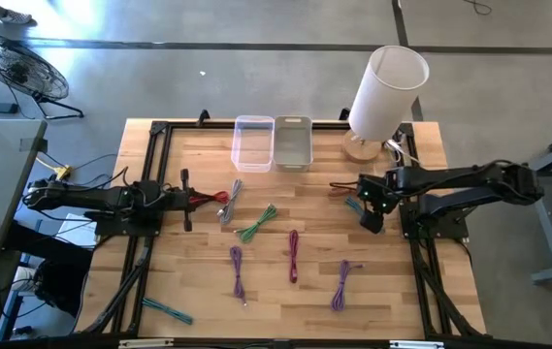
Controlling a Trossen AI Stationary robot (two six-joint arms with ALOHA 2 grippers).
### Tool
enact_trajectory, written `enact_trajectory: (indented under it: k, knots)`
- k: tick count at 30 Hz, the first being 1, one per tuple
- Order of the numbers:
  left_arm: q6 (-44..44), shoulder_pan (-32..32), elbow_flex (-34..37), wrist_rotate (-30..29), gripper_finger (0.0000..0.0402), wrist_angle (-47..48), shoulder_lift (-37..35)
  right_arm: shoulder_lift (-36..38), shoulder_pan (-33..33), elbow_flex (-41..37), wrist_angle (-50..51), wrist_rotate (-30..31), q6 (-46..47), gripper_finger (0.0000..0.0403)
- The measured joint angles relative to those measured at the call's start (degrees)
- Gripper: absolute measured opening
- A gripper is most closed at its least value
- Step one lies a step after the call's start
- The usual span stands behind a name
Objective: Pick & Place USB Port
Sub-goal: Put the blue and black charger cable into the transparent bin
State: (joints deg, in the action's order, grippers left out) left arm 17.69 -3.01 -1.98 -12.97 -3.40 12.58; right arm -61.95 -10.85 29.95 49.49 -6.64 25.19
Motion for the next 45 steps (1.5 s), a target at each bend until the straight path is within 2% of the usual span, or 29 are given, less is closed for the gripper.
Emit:
enact_trajectory:
  k: [12, 19, 21, 23, 27, 28, 33, 39, 45]
  knots:
    - [0.0, 0.0, 0.0, 0.0, 0.0001, 0.0, 0.0, -2.1, 0.0, -6.1, -10.3, -1.3, 1.9, 0.022]
    - [0.0, 0.0, 0.0, 0.1, 0.0001, -0.1, 0.0, -6.7, 1.3, -6.1, -11.4, 2.0, 1.8, 0.0212]
    - [0.0, 0.0, 0.0, 0.1, 0.0001, -0.4, 0.0, -6.8, 1.8, -6.1, -11.3, 2.9, 1.9, 0.0192]
    - [0.0, 0.0, 0.0, 0.1, 0.0001, -1.4, 0.0, -6.9, 2.4, -6.1, -11.2, 4.2, 1.9, 0.0153]
    - [0.0, 0.0, 0.0, 0.1, 0.0001, -6.2, 0.0, -6.9, 3.4, -6.2, -10.5, 6.4, 3.4, 0.0034]
    - [0.0, 0.0, 0.0, 0.1, 0.0001, -7.7, 0.0, -6.9, 3.6, -6.2, -10.4, 6.8, 4.1, 0.0023]
    - [0.0, 0.0, 0.0, 0.3, 0.0001, -17.6, 0.0, -6.6, 5.0, -5.8, -9.9, 7.3, 6.8, 0.0021]
    - [-5.7, 0.0, 0.0, 5.0, 0.0001, -31.3, 0.0, -3.9, 10.5, 1.9, -7.3, 6.5, 7.9, 0.0019]
    - [-9.5, 0.0, -3.2, 5.2, 0.0001, -29.6, 0.0, -3.5, 18.6, 15.3, -5.4, 10.2, 5.7, 0.0018]
